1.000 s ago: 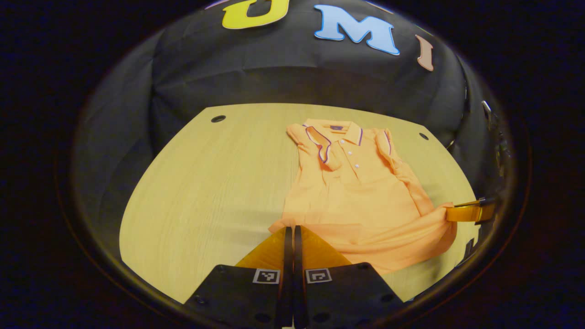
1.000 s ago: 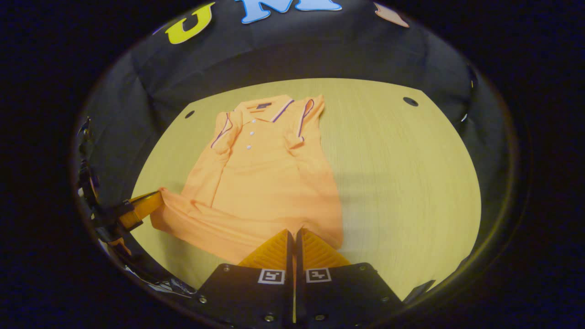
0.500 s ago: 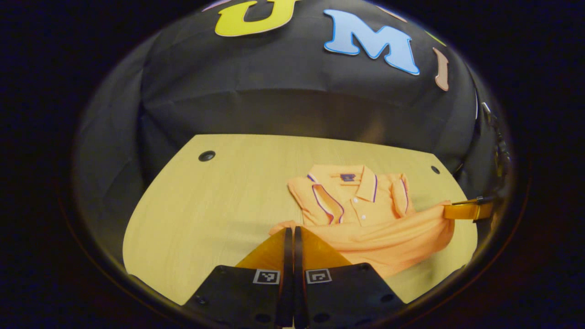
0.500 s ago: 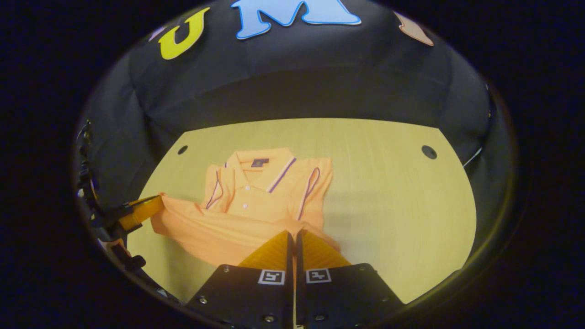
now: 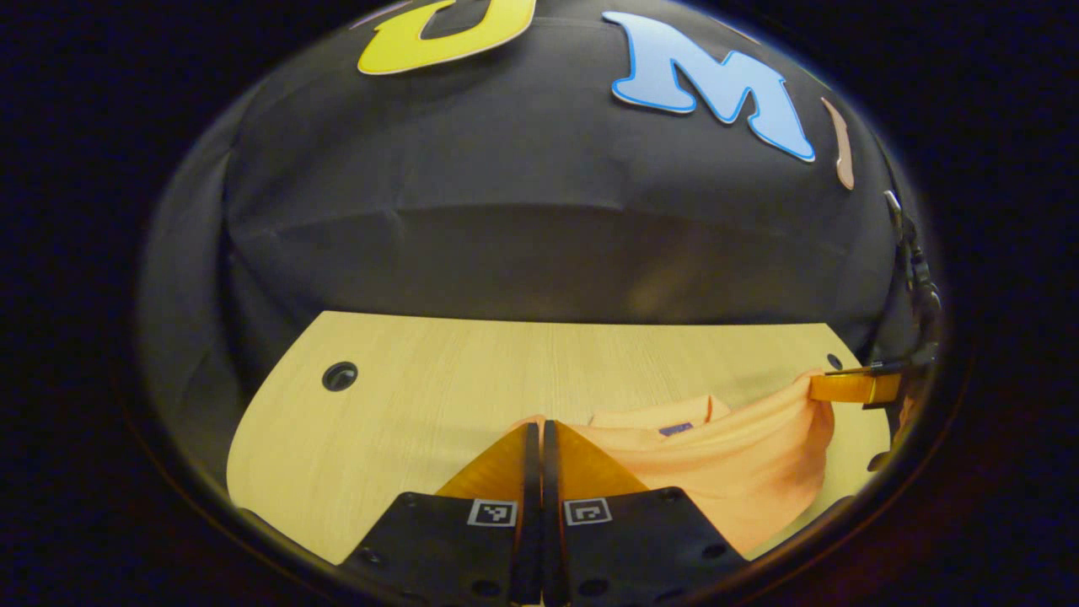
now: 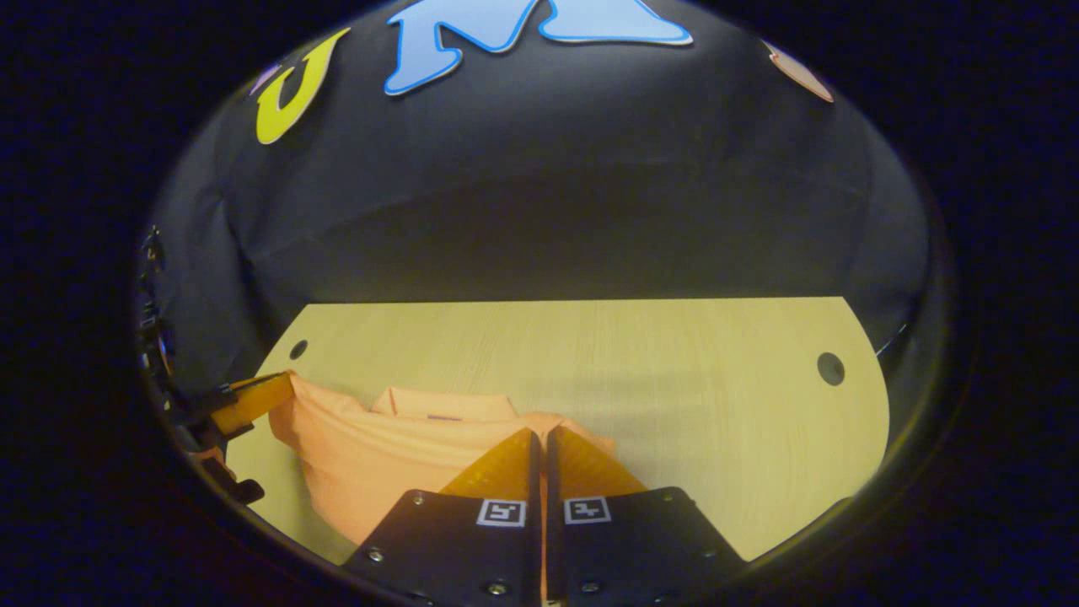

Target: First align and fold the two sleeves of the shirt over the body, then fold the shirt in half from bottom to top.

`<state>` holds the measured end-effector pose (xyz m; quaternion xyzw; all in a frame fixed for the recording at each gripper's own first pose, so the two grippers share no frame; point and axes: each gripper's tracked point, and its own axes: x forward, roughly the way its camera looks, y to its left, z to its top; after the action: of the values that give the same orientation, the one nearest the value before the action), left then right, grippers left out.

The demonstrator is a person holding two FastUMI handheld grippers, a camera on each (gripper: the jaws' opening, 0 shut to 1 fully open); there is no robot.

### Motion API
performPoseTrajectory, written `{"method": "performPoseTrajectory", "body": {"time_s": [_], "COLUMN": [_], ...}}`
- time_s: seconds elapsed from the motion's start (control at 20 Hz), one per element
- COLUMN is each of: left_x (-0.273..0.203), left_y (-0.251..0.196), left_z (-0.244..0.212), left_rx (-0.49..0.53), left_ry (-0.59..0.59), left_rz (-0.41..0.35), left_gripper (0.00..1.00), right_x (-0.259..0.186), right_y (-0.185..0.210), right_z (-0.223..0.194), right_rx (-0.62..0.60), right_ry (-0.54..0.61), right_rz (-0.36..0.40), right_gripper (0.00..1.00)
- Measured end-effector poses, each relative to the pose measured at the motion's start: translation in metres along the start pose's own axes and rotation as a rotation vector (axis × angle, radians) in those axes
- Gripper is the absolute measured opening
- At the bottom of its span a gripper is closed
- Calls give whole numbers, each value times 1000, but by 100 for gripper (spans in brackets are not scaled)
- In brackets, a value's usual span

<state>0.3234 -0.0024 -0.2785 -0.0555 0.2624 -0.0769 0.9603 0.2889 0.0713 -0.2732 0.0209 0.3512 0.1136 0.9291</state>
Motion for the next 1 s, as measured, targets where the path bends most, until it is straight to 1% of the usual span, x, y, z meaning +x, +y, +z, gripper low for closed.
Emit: {"method": "performPoseTrajectory", "body": {"time_s": [0.2,0.4,0.6,0.7,0.75,0.8,0.85,0.9,1.0], "left_x": [46,81,97,101,99,100,96,93,82], "left_y": [6,7,11,15,16,16,16,18,21], "left_z": [12,-2,-23,-31,-32,-33,-32,-29,-20], "left_rx": [-4,21,-1,-12,-20,-28,-33,-34,-34], "left_ry": [-35,-27,4,20,25,27,27,21,8], "left_rz": [-3,-2,8,19,25,28,38,52,60], "left_gripper": [6,6,6,7,9,14,29,33,42], "right_x": [49,83,96,98,97,94,96,92,82], "right_y": [-16,-26,-32,-32,-32,-32,-30,-30,-32], "right_z": [10,3,-13,-10,-11,-11,-13,-11,-5], "right_rx": [27,48,17,2,-8,-16,-20,-27,-31], "right_ry": [-28,-36,-15,-23,-23,-20,-16,-13,-33], "right_rz": [-16,-19,-31,-40,-43,-51,-48,-55,-69], "right_gripper": [2,2,2,2,6,11,11,17,18]}}
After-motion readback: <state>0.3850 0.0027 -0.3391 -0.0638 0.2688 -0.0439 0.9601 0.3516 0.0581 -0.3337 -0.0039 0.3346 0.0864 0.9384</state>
